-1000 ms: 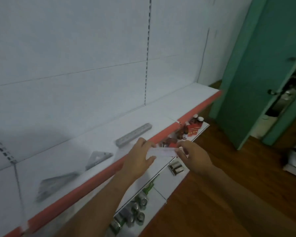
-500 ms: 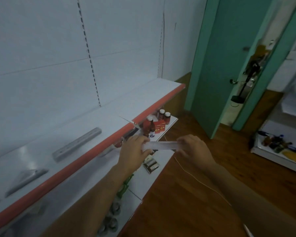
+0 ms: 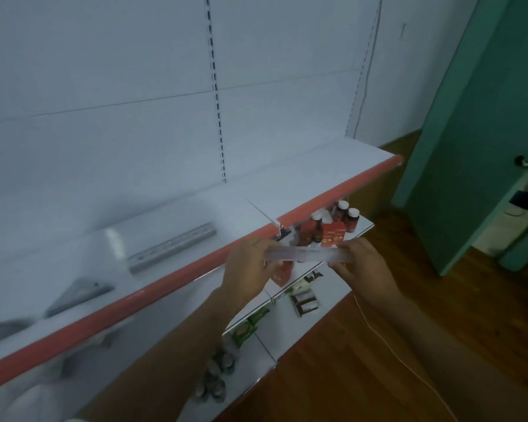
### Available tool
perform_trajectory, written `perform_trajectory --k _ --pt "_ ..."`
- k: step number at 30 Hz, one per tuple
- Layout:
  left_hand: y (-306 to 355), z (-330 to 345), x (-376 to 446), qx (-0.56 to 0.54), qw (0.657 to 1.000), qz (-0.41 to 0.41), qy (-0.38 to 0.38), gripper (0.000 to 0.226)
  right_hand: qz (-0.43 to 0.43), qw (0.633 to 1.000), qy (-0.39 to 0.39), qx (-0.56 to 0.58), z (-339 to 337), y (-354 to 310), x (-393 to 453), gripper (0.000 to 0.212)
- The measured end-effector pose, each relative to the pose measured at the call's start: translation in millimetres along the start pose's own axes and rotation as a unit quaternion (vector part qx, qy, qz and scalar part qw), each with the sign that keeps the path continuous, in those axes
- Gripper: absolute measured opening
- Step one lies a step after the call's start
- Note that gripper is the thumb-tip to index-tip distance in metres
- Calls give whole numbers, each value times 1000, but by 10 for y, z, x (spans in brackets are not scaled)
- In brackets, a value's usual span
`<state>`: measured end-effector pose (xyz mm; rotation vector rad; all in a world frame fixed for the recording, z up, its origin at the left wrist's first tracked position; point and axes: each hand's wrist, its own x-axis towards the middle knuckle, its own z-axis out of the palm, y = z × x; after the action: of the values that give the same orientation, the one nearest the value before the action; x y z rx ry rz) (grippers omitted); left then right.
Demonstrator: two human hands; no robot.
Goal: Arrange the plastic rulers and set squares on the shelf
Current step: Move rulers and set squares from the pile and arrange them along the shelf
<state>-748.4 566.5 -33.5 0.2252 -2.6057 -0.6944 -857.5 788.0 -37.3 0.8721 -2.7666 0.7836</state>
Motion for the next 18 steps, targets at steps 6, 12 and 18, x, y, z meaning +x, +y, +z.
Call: perform_trajectory --k 6,12,18 --pt "-621 -351 231 53 995 -61 52 33 -90 994 -33 45 365 -484 743 41" --pt "-1218 -769 20 89 983 -138 82 34 -177 977 -92 77 829 -1101 1147 38" --pt "-1537 -1115 -263 150 959 -223 94 35 -265 950 -122 113 1205 -1583 1394 37"
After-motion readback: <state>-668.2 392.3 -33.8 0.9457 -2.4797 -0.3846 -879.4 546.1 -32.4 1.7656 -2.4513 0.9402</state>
